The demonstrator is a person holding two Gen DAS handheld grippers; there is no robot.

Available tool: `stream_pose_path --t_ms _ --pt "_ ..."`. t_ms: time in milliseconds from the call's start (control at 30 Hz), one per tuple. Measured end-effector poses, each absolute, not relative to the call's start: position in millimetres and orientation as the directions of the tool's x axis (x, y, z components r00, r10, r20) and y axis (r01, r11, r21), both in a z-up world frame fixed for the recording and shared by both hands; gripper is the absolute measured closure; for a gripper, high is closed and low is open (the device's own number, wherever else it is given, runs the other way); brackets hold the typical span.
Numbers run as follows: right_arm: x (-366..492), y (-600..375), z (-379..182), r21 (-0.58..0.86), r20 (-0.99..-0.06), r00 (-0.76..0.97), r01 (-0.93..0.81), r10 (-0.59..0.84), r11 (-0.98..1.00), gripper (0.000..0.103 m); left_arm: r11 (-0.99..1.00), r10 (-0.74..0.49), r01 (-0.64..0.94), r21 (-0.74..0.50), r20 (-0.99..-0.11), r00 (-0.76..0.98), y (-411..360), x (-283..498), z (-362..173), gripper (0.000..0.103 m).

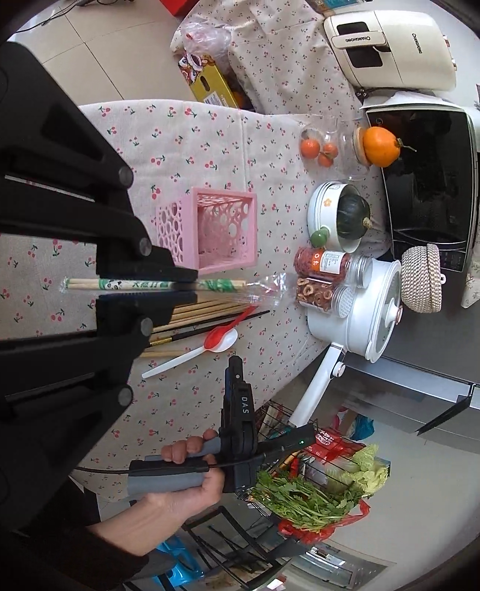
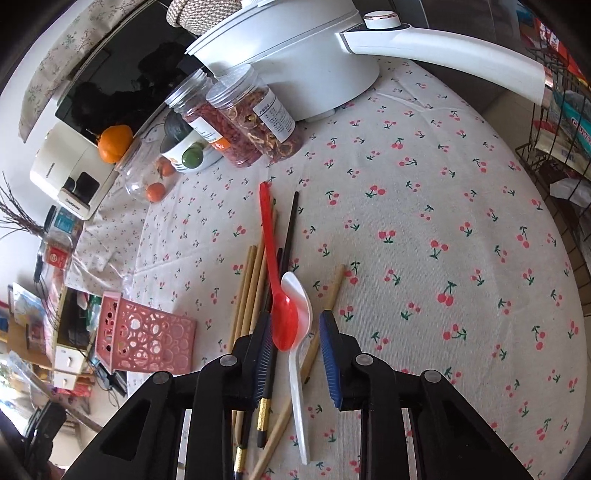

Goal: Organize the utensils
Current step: 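Lift the wrapped chopstick with the left gripper while the right gripper grasps the white spoon, then lower the wrapped chopstick into the pink basket and open the left gripper while the right carries the spoon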

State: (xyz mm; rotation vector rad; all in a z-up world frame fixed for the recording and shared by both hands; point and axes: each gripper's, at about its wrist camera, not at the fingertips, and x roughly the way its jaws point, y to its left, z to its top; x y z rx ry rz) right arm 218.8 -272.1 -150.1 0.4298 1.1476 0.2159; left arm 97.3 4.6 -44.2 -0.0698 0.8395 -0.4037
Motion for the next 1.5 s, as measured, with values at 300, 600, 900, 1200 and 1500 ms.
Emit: stream_pose_path --t_ms 300,600,900,1200,1500 --pt "252 -258 -186 0.391 -0.873 0.335 0.043 0.356 0.919 0.090 0.907 -0.408 0.340 -0.247 -0.712 0.571 10 94 -48 0.098" --pt "233 -250 -153 0.304 -0.850 0.447 -0.015 0.278 0.953 0.100 0.909 -0.414 0.323 -0.264 -0.667 0.620 23 90 -31 0.097" --pt "181 -262 -75 0.276 -0.719 0.664 0.002 0.206 0.961 0.100 0.909 -0.408 0.308 -0.281 -0.453 0.793 53 72 29 0.097" --pt "157 -245 -31 0.309 -0.585 0.784 -0.020 0.207 0.951 0.100 0.953 -0.282 0.234 -0.190 -0.289 0.915 48 109 21 0.097" --pt "158 -213 -29 0.295 -0.562 0.791 -0.079 0.240 0.952 0.100 0.966 -0.252 0.187 -0.181 -0.481 0.839 40 153 -36 0.097"
